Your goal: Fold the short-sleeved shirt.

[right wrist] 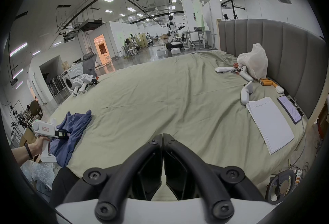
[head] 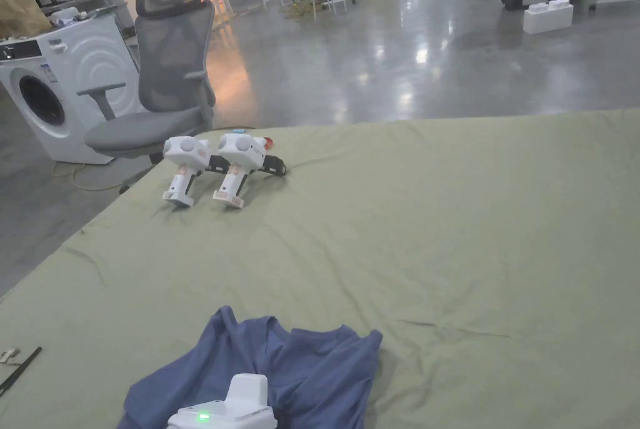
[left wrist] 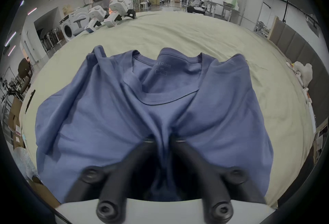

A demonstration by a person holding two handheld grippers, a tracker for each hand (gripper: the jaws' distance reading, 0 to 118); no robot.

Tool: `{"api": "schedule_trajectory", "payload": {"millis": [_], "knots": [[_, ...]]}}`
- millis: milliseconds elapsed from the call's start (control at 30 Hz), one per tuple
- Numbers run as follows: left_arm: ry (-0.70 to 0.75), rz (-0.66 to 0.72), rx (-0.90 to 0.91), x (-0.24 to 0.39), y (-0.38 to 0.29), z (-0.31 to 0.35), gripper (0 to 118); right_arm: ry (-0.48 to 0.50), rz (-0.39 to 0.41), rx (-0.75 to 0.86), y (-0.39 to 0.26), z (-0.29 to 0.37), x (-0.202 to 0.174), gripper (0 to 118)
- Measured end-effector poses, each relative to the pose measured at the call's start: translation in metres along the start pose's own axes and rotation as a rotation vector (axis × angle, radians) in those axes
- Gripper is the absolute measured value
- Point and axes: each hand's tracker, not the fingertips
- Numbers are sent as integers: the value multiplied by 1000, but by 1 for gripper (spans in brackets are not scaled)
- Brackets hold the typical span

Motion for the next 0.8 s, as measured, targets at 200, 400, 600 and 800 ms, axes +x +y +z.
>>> {"api": "schedule_trajectory", "payload": {"millis": [200,400,600,800], "knots": [[-65,232,48,-20,23,20,0,3,-22,48,4,25,10,0],[-110,165,206,-15,85,89,0,-11,-75,89,1,40,29,0],[-232,97,421,49,170,144,0,-51,-109,120,-6,58,42,0],[-388,-138,435,177,207,141,0,-102,-171,143,-13,74,58,0]]}}
